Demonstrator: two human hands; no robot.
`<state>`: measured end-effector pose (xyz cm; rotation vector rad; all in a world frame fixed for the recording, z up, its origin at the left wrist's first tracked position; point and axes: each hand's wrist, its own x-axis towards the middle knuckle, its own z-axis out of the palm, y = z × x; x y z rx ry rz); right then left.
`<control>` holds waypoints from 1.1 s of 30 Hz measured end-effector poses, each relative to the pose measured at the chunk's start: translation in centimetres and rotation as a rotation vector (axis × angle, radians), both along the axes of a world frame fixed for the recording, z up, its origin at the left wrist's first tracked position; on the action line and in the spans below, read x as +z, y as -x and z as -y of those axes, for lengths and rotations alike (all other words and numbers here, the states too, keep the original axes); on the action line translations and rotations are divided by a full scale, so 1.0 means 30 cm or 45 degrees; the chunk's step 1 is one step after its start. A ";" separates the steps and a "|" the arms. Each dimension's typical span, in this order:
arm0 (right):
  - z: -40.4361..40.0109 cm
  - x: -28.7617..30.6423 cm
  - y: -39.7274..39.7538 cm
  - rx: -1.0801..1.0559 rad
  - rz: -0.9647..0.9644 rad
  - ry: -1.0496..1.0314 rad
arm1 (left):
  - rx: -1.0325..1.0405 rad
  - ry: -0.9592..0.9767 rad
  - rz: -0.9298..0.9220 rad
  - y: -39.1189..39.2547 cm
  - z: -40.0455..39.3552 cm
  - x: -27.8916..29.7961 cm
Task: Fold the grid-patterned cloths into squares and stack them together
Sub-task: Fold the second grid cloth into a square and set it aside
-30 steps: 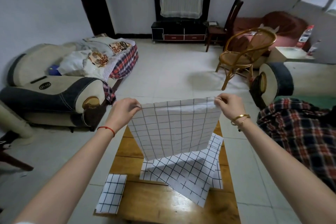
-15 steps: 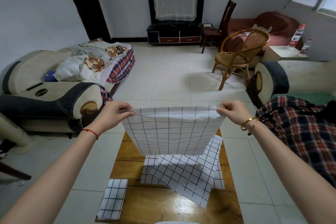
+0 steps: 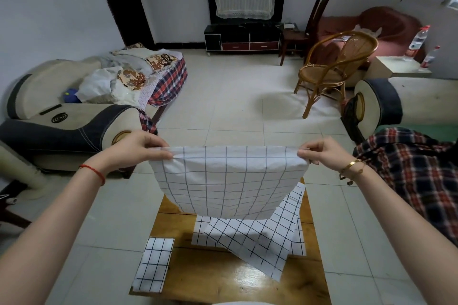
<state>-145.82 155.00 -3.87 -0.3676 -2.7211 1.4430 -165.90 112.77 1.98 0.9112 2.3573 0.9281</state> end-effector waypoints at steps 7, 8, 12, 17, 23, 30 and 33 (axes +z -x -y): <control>-0.012 -0.056 0.087 -0.107 0.079 0.104 | 0.140 -0.008 -0.048 0.067 -0.063 -0.088; -0.012 -0.068 0.104 -0.133 0.085 0.109 | 0.155 -0.001 -0.065 0.085 -0.074 -0.117; -0.024 -0.144 0.164 -0.246 0.115 0.094 | 0.240 -0.016 -0.075 0.144 -0.136 -0.220; -0.067 -0.272 0.247 -0.426 0.167 0.062 | 0.312 -0.034 -0.099 0.221 -0.240 -0.371; -0.093 -0.430 0.349 -0.593 0.282 0.033 | 0.400 0.058 -0.089 0.359 -0.346 -0.593; -0.095 -0.617 0.412 -0.748 0.366 0.217 | 0.470 0.112 0.017 0.414 -0.394 -0.766; -0.067 -0.636 0.429 -0.801 0.330 0.167 | 0.475 0.123 0.013 0.428 -0.382 -0.809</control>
